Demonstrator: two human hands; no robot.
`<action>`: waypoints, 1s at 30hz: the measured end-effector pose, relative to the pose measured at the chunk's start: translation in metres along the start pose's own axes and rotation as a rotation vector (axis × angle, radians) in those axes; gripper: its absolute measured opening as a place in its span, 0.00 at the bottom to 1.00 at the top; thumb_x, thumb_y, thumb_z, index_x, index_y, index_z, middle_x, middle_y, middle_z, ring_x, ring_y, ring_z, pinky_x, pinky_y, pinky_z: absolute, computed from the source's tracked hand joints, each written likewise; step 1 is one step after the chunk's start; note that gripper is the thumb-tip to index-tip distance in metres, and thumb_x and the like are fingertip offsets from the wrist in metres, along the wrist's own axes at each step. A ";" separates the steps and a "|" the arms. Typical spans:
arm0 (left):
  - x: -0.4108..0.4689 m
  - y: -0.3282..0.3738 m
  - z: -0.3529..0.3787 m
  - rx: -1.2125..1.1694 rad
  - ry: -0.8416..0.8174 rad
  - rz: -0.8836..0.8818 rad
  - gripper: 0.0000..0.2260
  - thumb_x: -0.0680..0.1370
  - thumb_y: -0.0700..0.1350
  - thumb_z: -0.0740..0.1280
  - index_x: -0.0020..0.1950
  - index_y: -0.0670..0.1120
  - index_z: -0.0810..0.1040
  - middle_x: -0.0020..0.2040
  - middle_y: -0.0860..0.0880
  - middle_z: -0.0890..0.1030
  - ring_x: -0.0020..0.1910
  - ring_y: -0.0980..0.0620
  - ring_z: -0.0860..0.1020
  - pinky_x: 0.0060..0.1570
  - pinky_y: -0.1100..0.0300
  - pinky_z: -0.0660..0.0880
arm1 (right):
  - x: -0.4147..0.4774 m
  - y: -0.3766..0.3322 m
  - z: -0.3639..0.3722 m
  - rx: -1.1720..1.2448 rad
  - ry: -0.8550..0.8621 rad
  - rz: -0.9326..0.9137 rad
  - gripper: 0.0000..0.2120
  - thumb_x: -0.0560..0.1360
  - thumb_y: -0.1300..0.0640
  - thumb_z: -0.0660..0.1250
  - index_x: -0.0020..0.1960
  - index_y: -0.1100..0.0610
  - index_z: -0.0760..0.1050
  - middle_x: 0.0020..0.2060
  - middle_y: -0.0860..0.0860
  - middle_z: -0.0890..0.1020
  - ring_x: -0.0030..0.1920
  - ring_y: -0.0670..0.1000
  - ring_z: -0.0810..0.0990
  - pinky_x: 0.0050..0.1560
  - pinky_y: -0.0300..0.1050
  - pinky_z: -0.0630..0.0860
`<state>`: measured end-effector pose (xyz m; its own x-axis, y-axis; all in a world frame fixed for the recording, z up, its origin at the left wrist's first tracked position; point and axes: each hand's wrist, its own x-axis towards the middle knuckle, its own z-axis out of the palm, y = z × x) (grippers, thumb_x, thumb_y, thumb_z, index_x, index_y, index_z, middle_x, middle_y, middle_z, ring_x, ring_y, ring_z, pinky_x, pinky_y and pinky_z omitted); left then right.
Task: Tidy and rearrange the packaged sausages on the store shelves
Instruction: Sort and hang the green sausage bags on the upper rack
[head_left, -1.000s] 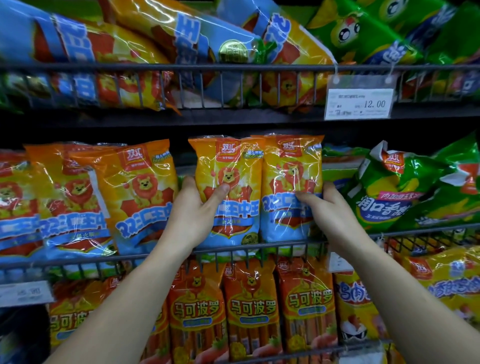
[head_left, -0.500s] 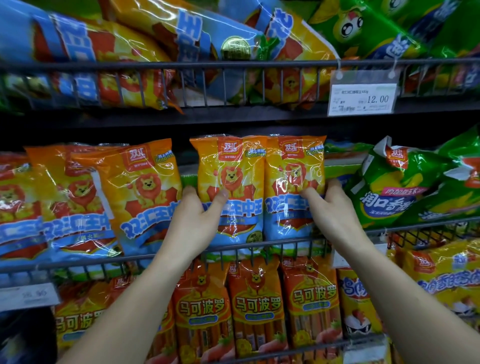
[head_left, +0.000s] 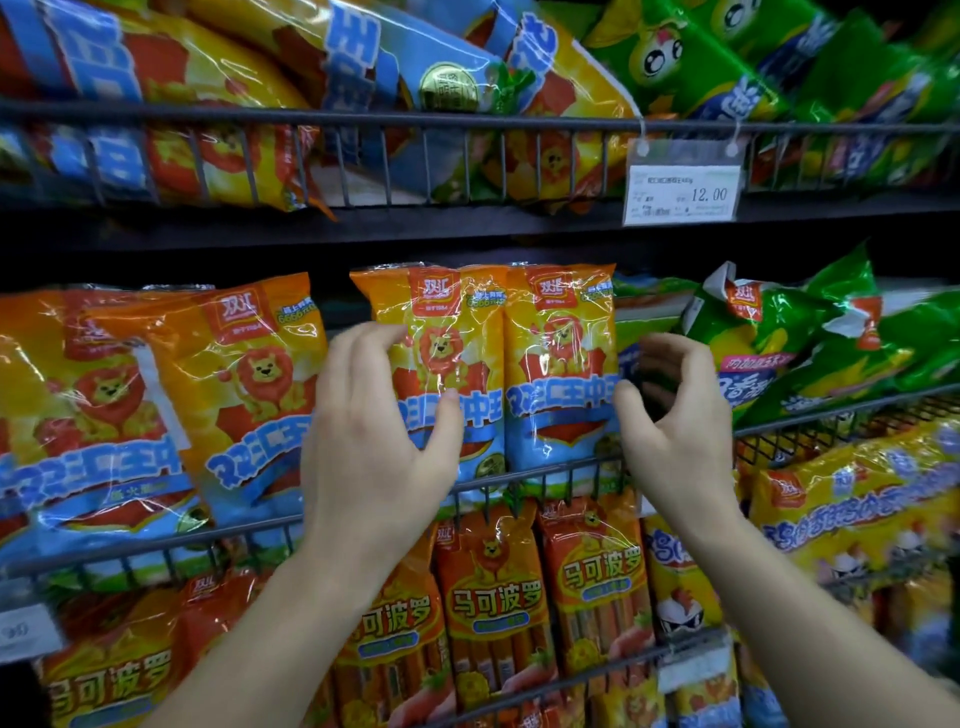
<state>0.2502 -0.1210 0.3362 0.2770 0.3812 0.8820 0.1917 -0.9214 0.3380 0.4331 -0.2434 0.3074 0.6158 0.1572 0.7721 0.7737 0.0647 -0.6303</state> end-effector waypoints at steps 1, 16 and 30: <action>-0.001 0.002 0.003 -0.009 -0.002 0.025 0.21 0.77 0.49 0.68 0.67 0.43 0.71 0.62 0.49 0.73 0.62 0.53 0.71 0.56 0.67 0.67 | -0.003 0.001 -0.005 -0.026 0.023 -0.035 0.19 0.77 0.55 0.66 0.66 0.58 0.69 0.55 0.50 0.76 0.56 0.48 0.77 0.56 0.42 0.76; -0.003 0.058 0.073 -0.241 -0.270 0.162 0.18 0.77 0.46 0.70 0.65 0.46 0.71 0.57 0.55 0.72 0.59 0.59 0.70 0.57 0.72 0.67 | -0.007 0.060 -0.079 -0.225 0.275 0.051 0.14 0.77 0.59 0.67 0.61 0.57 0.71 0.51 0.50 0.75 0.52 0.49 0.75 0.49 0.44 0.73; 0.015 0.121 0.170 -0.344 -0.476 -0.081 0.42 0.71 0.54 0.76 0.78 0.53 0.55 0.67 0.58 0.69 0.64 0.60 0.70 0.61 0.64 0.69 | 0.035 0.126 -0.114 -0.263 0.153 -0.206 0.12 0.73 0.47 0.64 0.53 0.47 0.64 0.43 0.44 0.68 0.43 0.45 0.68 0.43 0.32 0.63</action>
<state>0.4374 -0.2143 0.3351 0.6812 0.3702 0.6316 -0.0641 -0.8293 0.5552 0.5694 -0.3418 0.2645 0.4428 0.0166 0.8964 0.8834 -0.1788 -0.4331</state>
